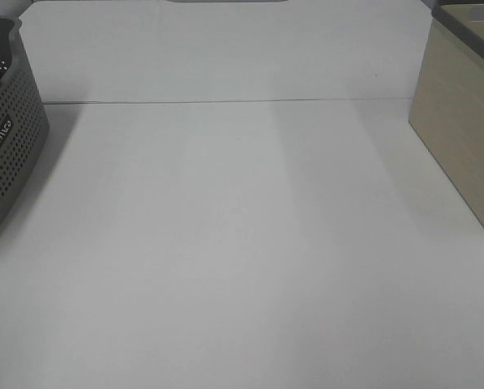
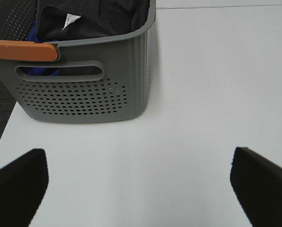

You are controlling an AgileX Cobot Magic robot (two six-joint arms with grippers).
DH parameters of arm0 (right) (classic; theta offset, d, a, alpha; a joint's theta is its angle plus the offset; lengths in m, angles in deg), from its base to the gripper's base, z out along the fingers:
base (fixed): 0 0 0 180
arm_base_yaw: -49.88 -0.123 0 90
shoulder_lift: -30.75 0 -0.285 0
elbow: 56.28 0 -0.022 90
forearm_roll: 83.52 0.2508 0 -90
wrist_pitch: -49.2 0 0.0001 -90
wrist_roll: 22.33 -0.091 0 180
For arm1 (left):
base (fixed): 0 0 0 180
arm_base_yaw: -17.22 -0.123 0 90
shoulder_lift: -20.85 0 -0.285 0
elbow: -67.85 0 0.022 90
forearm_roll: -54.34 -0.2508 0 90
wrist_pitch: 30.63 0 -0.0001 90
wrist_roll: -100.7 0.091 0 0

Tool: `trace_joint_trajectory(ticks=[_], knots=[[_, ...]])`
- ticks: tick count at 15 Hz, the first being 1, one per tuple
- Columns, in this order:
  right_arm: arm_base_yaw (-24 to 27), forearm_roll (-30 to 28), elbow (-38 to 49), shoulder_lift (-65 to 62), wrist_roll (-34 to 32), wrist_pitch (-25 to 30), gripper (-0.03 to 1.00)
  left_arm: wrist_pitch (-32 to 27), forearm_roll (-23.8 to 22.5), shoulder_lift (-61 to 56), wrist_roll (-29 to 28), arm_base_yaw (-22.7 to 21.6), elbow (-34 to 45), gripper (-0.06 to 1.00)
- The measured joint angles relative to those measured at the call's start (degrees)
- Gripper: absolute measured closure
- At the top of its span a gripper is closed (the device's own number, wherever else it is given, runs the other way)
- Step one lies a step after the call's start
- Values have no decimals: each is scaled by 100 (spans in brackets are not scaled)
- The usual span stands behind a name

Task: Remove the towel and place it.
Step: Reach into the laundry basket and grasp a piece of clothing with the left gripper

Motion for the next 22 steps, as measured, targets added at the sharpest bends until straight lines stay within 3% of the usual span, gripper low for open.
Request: trace_joint_trajectory(ticks=[22], knots=[[0, 0, 0, 0, 0, 0, 29, 46, 63, 252, 0, 0, 0, -5]])
